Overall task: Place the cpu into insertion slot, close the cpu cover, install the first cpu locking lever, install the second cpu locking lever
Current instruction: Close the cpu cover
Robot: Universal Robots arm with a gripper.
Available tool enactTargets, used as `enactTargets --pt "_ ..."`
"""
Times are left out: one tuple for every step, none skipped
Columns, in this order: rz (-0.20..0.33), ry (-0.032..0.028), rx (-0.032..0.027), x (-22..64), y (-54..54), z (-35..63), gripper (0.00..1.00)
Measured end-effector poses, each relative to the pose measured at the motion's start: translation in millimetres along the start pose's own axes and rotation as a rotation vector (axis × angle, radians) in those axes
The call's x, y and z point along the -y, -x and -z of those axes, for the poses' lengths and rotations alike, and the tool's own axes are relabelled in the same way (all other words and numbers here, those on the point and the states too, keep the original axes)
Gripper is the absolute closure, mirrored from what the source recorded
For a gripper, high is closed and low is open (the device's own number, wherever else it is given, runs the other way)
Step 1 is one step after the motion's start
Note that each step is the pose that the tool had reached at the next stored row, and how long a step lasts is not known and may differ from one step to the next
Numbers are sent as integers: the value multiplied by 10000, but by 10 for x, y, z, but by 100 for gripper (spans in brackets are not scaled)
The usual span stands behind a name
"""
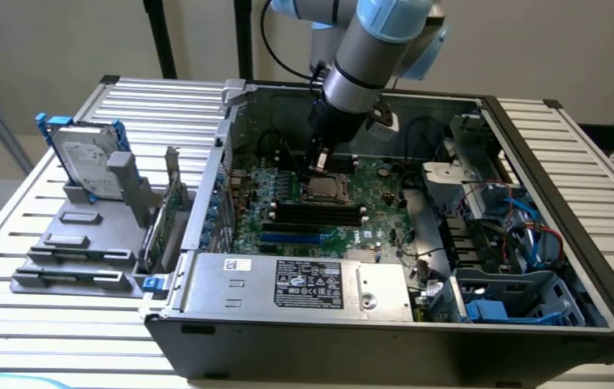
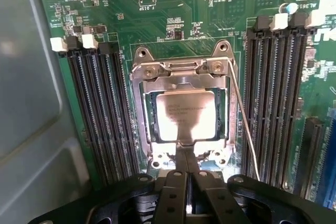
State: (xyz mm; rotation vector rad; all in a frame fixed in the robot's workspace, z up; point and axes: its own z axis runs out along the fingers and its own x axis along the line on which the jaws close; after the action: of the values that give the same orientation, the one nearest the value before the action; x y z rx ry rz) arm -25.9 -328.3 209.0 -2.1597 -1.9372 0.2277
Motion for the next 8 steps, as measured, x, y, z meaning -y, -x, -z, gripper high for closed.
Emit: enactTargets --pt "-3 -6 -10 11 6 20 89" --pt "-2 -13 -28 26 16 34 89" --pt "2 -18 -45 44 26 46 89" --pt "6 -20 -58 66 38 56 89" --pt "10 -24 -74 95 50 65 89" --pt "15 -27 -95 123 59 75 89" --pt "22 -30 -117 149 66 88 89" --pt "25 -30 -125 171 69 104 89"
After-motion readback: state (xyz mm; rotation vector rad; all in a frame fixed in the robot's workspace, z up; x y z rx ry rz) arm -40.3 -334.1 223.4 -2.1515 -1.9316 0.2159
